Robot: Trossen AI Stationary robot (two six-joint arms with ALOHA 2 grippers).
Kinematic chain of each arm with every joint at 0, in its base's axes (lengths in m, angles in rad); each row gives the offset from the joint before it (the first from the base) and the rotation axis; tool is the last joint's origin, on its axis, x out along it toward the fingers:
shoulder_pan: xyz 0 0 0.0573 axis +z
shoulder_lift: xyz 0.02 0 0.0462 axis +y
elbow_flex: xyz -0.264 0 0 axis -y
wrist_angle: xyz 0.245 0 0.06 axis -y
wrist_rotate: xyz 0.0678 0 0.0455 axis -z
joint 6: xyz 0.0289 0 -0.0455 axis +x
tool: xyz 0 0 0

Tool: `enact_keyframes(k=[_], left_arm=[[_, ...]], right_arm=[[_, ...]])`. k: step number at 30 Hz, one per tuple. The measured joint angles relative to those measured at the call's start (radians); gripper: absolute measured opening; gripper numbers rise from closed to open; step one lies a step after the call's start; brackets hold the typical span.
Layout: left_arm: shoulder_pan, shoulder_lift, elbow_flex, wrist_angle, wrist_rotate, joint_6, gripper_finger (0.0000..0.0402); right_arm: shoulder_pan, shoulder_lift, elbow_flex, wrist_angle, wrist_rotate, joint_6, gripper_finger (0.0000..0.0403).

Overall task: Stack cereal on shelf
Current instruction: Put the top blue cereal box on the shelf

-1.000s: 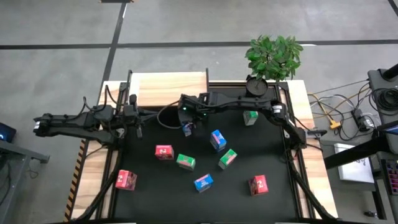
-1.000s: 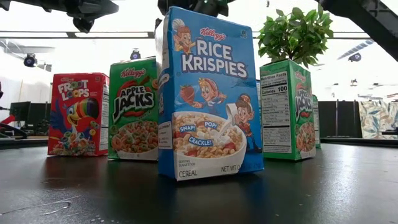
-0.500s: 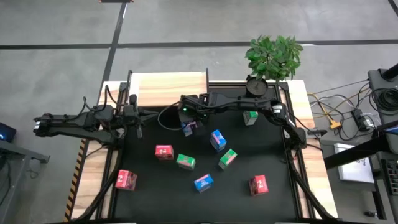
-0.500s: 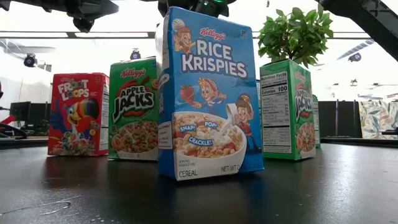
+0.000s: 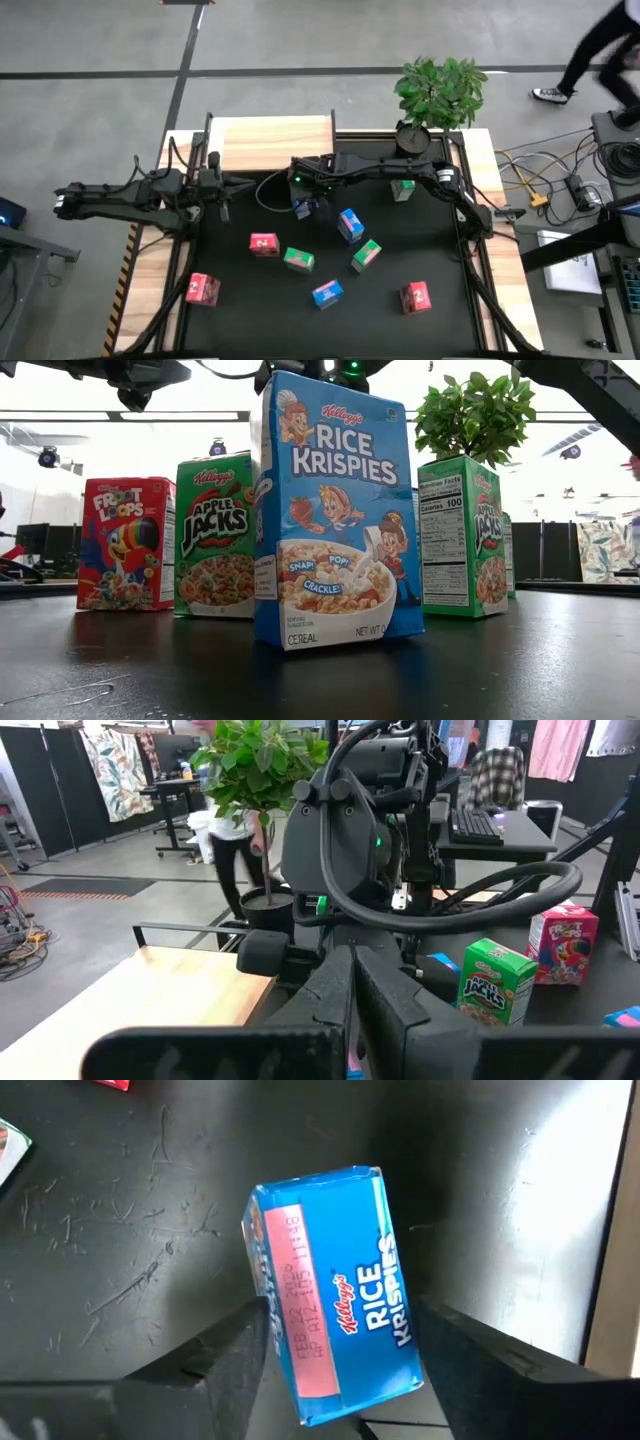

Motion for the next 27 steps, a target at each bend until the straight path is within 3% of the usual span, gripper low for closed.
enact_keyframes(k=[10,22,27], left_arm=[[0.0,0.0,0.0,0.0,0.0,0.0,0.0],[0.0,-0.041,-0.001,0.001,0.0,0.0,0.0],[0.0,-0.099,-0.014,-0.001,0.0,0.0,0.0]], right_arm=[[0.0,0.0,0.0,0.013,-0.023,0.024,0.0173],[0.0,-0.023,0.0,0.008,-0.022,0.127,0.016],[0.0,-0.054,0.062,-0.055,-0.022,0.193,0.0156]])
